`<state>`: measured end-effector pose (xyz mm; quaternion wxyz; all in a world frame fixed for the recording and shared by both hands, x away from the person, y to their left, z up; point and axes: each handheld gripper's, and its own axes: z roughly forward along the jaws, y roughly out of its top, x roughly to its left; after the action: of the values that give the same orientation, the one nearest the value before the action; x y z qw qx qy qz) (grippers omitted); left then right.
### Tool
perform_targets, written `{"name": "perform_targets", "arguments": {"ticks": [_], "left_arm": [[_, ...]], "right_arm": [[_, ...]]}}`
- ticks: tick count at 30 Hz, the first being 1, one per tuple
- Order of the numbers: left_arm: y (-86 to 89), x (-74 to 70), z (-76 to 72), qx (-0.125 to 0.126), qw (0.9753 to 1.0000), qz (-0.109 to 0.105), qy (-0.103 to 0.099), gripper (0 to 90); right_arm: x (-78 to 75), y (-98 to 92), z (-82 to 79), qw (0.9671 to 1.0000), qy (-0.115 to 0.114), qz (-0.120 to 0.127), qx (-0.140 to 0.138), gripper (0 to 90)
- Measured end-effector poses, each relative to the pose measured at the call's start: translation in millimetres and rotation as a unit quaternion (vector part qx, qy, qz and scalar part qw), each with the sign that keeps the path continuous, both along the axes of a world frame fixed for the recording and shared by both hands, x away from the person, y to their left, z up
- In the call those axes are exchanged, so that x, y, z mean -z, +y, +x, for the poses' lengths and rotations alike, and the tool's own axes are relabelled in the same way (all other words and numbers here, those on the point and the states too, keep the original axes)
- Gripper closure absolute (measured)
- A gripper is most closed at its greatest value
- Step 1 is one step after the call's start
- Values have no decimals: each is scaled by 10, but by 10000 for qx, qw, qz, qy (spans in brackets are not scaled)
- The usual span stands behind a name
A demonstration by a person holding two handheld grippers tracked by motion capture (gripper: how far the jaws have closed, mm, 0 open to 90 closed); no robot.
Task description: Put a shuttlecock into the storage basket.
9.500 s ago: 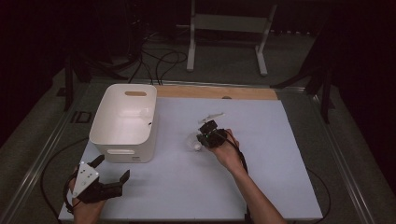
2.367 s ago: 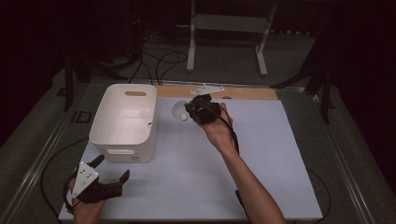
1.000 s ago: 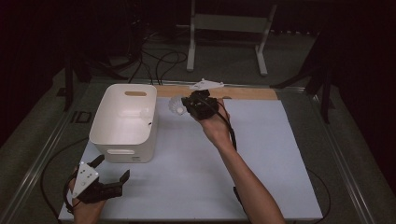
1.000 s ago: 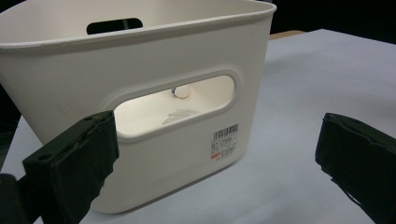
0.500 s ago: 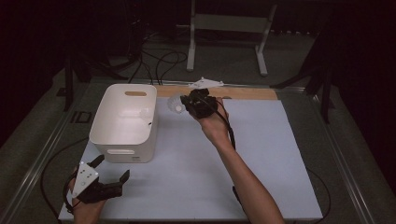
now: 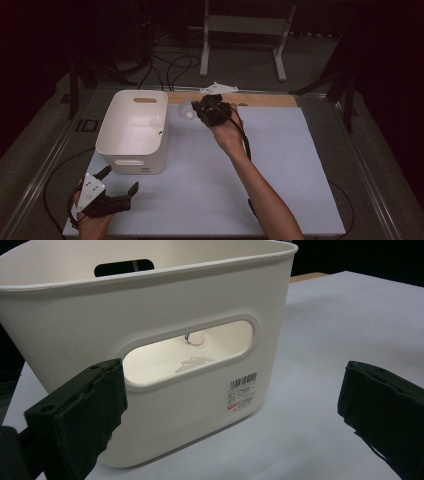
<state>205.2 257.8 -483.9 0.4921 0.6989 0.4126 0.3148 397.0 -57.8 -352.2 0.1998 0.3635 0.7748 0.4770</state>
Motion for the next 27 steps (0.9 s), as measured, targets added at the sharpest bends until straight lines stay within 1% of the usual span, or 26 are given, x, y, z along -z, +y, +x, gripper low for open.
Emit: {"name": "perform_targets", "arguments": {"ticks": [9,18,22,27], "left_arm": [[2,0,0,-2,10000,5,6,0],[-2,0,1,4,10000,7,4,0],[-1,1,1,3,10000,2,-2,0],[-1,1,1,7,10000,11,1,0]], "right_arm": [[-22,54,-9,10000,-78,-20,-56,892],[-32,84,-4,9999,-105,-3,-64,892],[-49,100,3,9998,-160,-5,-76,892],[-41,118,21,9998,-160,4,-87,892]]}}
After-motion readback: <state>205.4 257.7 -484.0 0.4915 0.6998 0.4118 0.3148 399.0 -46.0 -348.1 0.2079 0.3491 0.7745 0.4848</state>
